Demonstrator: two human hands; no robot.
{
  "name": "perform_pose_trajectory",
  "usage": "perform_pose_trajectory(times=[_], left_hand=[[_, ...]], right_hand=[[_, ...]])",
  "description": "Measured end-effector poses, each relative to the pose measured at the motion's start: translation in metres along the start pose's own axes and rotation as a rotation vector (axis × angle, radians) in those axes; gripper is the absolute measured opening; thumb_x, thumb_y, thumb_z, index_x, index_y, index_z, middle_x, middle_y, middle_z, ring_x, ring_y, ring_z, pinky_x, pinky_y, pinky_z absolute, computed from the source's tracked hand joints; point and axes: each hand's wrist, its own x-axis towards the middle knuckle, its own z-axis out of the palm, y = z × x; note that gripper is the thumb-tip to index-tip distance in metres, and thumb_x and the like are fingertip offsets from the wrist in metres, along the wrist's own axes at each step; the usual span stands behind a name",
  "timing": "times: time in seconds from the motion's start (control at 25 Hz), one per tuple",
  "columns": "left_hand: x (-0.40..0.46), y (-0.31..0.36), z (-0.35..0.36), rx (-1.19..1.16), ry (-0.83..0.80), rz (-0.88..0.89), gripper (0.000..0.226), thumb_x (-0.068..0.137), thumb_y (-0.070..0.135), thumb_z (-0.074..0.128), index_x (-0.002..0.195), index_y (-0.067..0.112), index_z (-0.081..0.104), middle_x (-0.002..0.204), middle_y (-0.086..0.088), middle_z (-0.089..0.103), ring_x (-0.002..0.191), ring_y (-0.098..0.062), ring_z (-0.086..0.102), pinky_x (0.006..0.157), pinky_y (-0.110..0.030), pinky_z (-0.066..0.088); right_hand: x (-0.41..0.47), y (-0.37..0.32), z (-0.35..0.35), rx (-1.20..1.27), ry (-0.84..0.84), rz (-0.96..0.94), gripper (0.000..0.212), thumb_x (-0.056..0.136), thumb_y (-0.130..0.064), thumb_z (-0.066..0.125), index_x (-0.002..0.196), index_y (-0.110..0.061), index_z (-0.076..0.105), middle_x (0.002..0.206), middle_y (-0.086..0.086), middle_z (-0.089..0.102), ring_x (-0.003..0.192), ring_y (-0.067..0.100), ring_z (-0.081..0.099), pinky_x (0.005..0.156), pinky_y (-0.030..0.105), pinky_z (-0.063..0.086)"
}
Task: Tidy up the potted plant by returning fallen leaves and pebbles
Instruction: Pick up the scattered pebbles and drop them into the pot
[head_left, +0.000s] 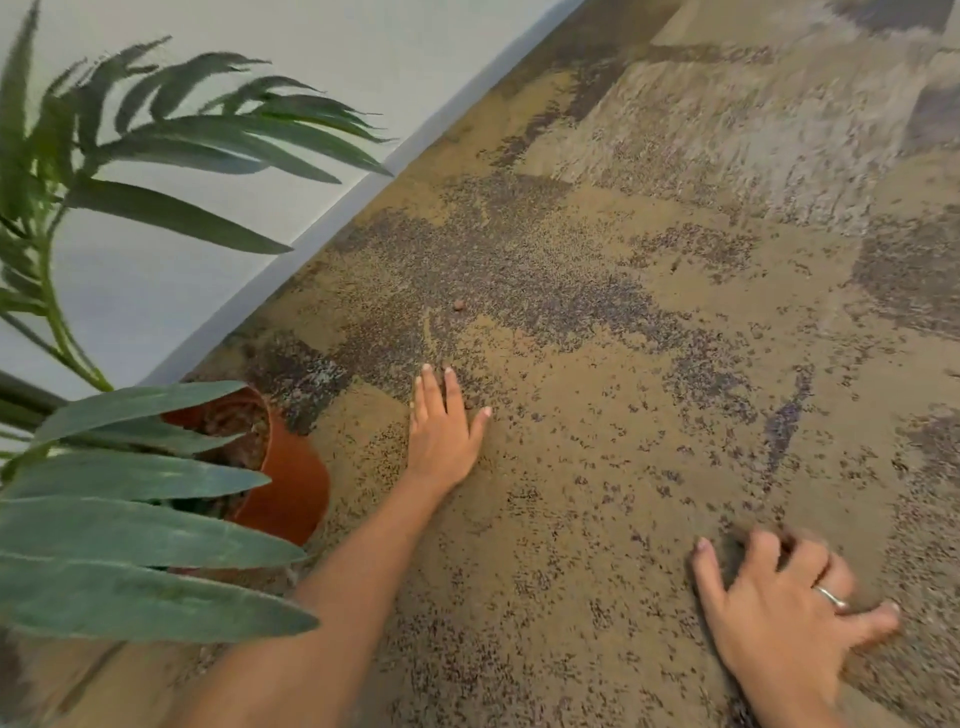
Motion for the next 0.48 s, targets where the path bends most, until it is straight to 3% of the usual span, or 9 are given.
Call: perform_pose_trajectory(times=[0.16, 0.28, 0.36, 0.48], left_hand=[[0.032, -0.004, -0.003, 0.003, 0.03, 0.023, 0.069, 0.097, 0.052, 0.022, 0.151, 0.012, 0.003, 0.158, -0.013, -0.006, 0.145, -0.032, -0.004, 0.114, -0.042, 0.001], [0.034, -0.001, 0.003, -0.027, 0.181, 0.031, 0.052, 0.1, 0.038, 0.029, 0.145, 0.012, 0.03, 0.153, -0.014, 0.024, 0.141, -0.031, 0.021, 0.114, -0.045, 0.019], [0.03, 0.001, 0.006, -0.072, 0.297, -0.014, 0.042, 0.099, 0.033, 0.036, 0.136, 0.014, 0.045, 0.138, -0.01, 0.042, 0.126, -0.025, 0.037, 0.104, -0.039, 0.031], [0.032, 0.0, 0.007, -0.078, 0.344, -0.04, 0.029, 0.097, 0.031, 0.04, 0.118, 0.017, 0.054, 0.118, -0.004, 0.049, 0.105, -0.017, 0.041, 0.088, -0.028, 0.03]], right_hand=[[0.0, -0.003, 0.005, -0.075, 0.073, 0.001, 0.055, 0.088, -0.058, 0.036, 0.097, -0.005, 0.053, 0.118, 0.025, 0.046, 0.115, 0.039, 0.043, 0.104, 0.067, 0.016], [0.0, -0.007, 0.005, -0.091, 0.108, -0.025, 0.057, 0.09, -0.058, 0.033, 0.094, -0.004, 0.05, 0.117, 0.027, 0.046, 0.114, 0.039, 0.044, 0.105, 0.066, 0.017], [0.001, -0.009, 0.003, -0.091, 0.115, -0.021, 0.06, 0.09, -0.058, 0.031, 0.094, -0.002, 0.05, 0.118, 0.027, 0.046, 0.114, 0.04, 0.043, 0.106, 0.066, 0.016], [-0.001, -0.013, 0.001, -0.087, 0.15, -0.026, 0.057, 0.09, -0.058, 0.032, 0.095, -0.003, 0.05, 0.117, 0.026, 0.048, 0.115, 0.039, 0.044, 0.107, 0.064, 0.016]])
